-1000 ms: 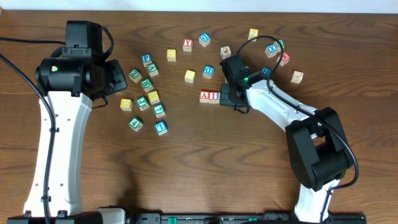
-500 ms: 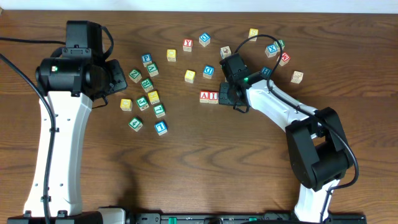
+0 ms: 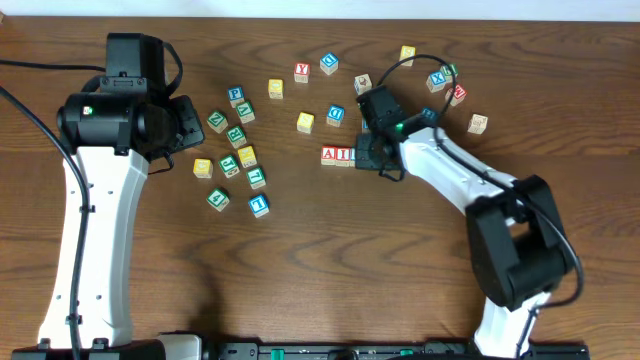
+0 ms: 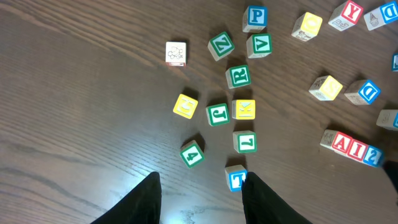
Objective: Spell out AI2
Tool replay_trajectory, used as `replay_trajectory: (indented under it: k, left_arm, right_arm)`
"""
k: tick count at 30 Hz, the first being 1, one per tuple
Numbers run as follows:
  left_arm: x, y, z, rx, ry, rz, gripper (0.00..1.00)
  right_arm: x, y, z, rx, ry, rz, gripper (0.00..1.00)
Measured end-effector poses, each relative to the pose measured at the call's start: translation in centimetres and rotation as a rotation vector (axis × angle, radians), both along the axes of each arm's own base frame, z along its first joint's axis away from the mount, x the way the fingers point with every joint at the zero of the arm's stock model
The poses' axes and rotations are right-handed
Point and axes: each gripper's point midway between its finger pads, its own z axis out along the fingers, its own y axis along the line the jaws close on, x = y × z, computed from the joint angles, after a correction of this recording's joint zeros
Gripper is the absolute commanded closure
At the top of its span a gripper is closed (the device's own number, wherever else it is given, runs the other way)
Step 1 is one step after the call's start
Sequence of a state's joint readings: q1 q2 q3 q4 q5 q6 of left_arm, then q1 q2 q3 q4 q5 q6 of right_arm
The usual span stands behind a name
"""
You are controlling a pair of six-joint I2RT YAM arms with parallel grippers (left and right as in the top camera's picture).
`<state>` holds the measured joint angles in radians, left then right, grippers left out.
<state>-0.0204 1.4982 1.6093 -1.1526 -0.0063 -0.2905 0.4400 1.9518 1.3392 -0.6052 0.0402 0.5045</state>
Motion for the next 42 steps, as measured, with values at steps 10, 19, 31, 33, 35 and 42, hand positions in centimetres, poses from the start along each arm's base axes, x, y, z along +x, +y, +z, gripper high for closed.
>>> replay_trajectory:
  k: [10,19,31,33,35,42]
  left_arm:
    - [0.0,0.0,0.0,0.0,0.0,0.0,0.58]
    - [0.0,0.0,0.0,0.0,0.0,0.0,0.58]
    - [0.0,0.0,0.0,0.0,0.0,0.0,0.59]
    - [0.0,0.0,0.0,0.0,0.0,0.0,0.59]
    - [0.0,0.0,0.0,0.0,0.0,0.0,0.58]
    - [0.0,0.0,0.0,0.0,0.0,0.0,0.58]
  right_arm:
    - [-1.3,-3.8,15.8,0.077,-0.29,-0.005,0.71]
    - [-7.2,-6.2,22.7,0.099,-0.384,0.009,0.01]
    - [-10.7,-9.6,26.4,0.039,-0.486,-0.055,0.01]
    - [-10.4,-10.1,26.8,0.019,-0.513,-0.078,0.01]
    - [-10.2,-10.8,27.1,-0.008,-0.532,-0.106,0.01]
    - [-9.4,-13.7,28.4,-0.093,-0.605,-0.216,0.01]
